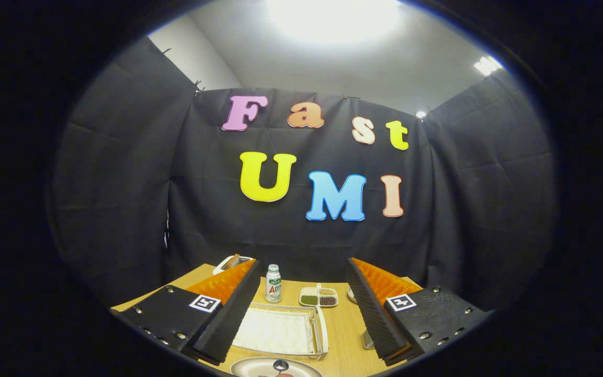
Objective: Take the plate from the dish rack, then take the spoon from the basket and place it into the plate.
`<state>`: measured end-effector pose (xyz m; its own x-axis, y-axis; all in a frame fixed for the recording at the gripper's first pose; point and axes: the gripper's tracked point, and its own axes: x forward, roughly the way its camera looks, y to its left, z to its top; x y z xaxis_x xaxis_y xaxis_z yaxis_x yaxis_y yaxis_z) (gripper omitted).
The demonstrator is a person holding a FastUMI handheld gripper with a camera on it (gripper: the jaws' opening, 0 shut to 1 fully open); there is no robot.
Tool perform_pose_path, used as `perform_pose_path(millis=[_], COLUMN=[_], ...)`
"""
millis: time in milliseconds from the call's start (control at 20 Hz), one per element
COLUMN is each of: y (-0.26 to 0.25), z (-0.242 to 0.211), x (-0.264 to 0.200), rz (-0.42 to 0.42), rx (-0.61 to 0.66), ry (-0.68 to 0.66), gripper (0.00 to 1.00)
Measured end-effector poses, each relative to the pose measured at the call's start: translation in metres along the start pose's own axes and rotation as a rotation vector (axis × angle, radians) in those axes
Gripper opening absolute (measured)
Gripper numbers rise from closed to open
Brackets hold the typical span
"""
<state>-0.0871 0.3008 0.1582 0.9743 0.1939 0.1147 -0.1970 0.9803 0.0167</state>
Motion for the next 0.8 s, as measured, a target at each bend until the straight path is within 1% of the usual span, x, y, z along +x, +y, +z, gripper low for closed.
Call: perform_pose_path(millis=[350, 550, 800], y=[-0.042, -0.074, -0.104], z=[0.006, 0.013, -0.005], x=[0.013, 0.012, 0.004], rz=[0.090, 0.111, 0.129], rx=[0.001, -0.004, 0.012], ry=[-0.057, -0.128, -0.091], gripper=[0.99, 0.99, 0.99])
